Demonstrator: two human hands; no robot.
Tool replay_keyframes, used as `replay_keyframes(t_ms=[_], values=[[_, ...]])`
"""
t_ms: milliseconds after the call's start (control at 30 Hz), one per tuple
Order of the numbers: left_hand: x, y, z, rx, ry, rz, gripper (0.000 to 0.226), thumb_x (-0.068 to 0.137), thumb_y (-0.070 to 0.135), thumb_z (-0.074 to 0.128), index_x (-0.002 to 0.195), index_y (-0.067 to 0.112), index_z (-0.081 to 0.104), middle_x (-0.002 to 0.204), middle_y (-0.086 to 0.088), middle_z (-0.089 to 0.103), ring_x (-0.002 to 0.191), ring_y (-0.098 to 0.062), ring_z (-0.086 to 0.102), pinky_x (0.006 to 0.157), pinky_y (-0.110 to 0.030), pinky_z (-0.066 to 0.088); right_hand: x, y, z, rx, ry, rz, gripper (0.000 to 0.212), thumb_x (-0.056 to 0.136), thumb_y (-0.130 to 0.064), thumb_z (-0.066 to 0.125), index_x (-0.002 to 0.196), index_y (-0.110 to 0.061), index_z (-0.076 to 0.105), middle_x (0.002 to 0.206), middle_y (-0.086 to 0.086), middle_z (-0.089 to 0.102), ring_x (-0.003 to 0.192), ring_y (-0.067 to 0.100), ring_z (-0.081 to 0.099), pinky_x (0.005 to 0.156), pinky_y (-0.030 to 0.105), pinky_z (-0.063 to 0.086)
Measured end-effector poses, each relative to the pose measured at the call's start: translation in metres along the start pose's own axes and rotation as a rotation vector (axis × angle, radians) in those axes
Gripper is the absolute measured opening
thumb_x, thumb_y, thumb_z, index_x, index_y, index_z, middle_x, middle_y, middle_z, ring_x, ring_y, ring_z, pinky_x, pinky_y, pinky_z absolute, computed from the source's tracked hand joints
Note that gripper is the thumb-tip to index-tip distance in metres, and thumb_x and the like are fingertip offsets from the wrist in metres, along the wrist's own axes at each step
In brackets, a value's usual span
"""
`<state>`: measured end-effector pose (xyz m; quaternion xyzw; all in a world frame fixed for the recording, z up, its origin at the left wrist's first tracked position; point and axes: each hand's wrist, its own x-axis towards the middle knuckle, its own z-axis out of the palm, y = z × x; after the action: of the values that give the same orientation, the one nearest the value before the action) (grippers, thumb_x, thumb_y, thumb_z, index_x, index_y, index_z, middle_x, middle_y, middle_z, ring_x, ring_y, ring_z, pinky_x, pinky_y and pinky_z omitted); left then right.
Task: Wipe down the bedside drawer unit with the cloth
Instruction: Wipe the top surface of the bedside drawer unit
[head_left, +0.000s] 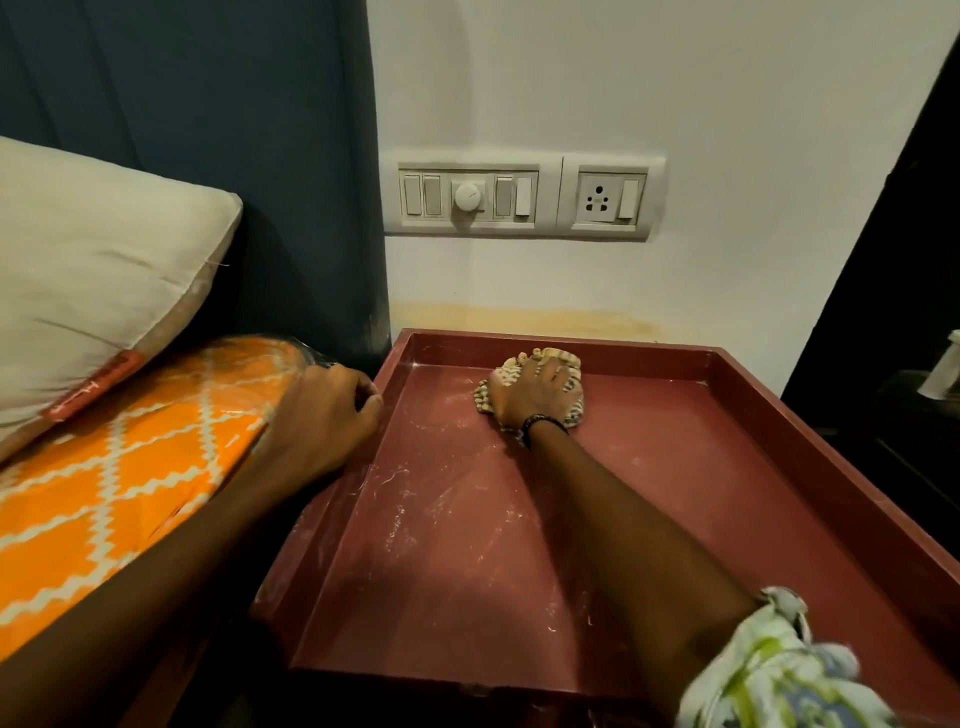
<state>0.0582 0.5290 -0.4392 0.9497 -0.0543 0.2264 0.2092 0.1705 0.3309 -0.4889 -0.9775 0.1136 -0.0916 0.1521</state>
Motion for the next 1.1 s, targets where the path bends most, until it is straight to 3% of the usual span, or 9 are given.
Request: replay_keyframes(t_ms=[100,233,300,400,600,700,800,967,1100], values=[[-0.001,0.004,-0.005,-0.029,0.012,-0.014,0.023,0.093,0.020,0.056,0.105,0.008,0.072,0.097,-0.009,0.074,0.066,-0.005,0.055,0.052,-0.008,0.029,-0.001,-0.009,0.004,-0.019,-0.027,-0.210,0.070,0.092,-0.065,0.031,0.145,-0.020,0.034,0.155,0.013,0.021,0.143,0.032,0.016,0.113,0.052,0.014],[-0.001,0.002,-0.012,-0.130,-0.003,-0.083,0.018,0.091,0.013,0.058,0.098,0.006,0.073,0.093,-0.009,0.073,0.061,0.000,0.052,0.052,-0.010,0.032,0.002,0.025,-0.009,-0.046,-0.142,-0.484,0.069,0.090,-0.070,0.027,0.143,-0.028,0.037,0.152,0.006,0.028,0.140,0.025,0.025,0.111,0.049,0.023],[0.001,0.000,-0.015,-0.218,-0.007,-0.137,0.015,0.089,0.009,0.059,0.089,0.007,0.074,0.088,-0.010,0.072,0.065,-0.004,0.058,0.056,-0.013,0.041,0.006,0.046,-0.015,-0.064,-0.138,-0.450,0.069,0.090,-0.070,0.027,0.144,-0.027,0.036,0.153,0.005,0.026,0.140,0.025,0.024,0.111,0.049,0.024],[0.004,-0.004,-0.016,-0.358,-0.002,-0.250,0.016,0.088,0.005,0.059,0.078,0.011,0.071,0.082,-0.012,0.072,0.074,-0.019,0.068,0.072,-0.032,0.056,0.005,0.051,-0.016,-0.066,-0.047,-0.247,0.068,0.091,-0.068,0.030,0.144,-0.026,0.036,0.156,0.009,0.022,0.143,0.026,0.018,0.112,0.047,0.019],[0.011,-0.010,-0.018,-0.463,-0.062,-0.345,0.015,0.091,0.006,0.058,0.096,-0.001,0.070,0.088,-0.012,0.070,0.077,-0.015,0.066,0.063,-0.015,0.050,-0.005,-0.015,0.005,0.027,0.024,0.010,0.075,0.094,-0.059,0.033,0.148,-0.009,0.025,0.158,0.017,0.012,0.144,0.035,0.011,0.117,0.054,0.009],[0.012,-0.012,-0.017,-0.498,-0.072,-0.362,0.015,0.091,0.004,0.058,0.096,-0.003,0.070,0.092,-0.014,0.071,0.080,-0.018,0.068,0.065,-0.015,0.053,-0.010,-0.041,0.012,0.036,-0.016,-0.079,0.073,0.094,-0.060,0.034,0.148,-0.011,0.027,0.158,0.015,0.011,0.145,0.034,0.010,0.115,0.055,0.006],[0.010,-0.011,-0.016,-0.507,-0.051,-0.374,0.016,0.091,0.003,0.057,0.096,-0.003,0.070,0.093,-0.016,0.071,0.084,-0.021,0.069,0.070,-0.020,0.054,-0.015,-0.055,0.017,-0.023,-0.064,-0.295,0.069,0.093,-0.062,0.030,0.146,-0.017,0.033,0.158,0.014,0.014,0.145,0.034,0.010,0.114,0.055,0.011],[0.009,-0.009,-0.014,-0.495,-0.029,-0.374,0.017,0.093,0.005,0.055,0.093,-0.001,0.070,0.092,-0.015,0.071,0.086,-0.023,0.069,0.074,-0.024,0.054,-0.004,-0.020,0.006,-0.052,-0.198,-0.632,0.064,0.092,-0.066,0.029,0.143,-0.029,0.038,0.154,0.006,0.025,0.141,0.027,0.022,0.111,0.051,0.022],[0.009,-0.009,-0.014,-0.495,-0.019,-0.371,0.017,0.093,0.005,0.054,0.094,-0.002,0.070,0.090,-0.016,0.071,0.085,-0.024,0.069,0.078,-0.029,0.056,0.005,-0.003,0.009,-0.040,-0.075,-0.517,0.066,0.091,-0.068,0.030,0.141,-0.025,0.040,0.150,0.003,0.031,0.138,0.023,0.027,0.108,0.046,0.026]])
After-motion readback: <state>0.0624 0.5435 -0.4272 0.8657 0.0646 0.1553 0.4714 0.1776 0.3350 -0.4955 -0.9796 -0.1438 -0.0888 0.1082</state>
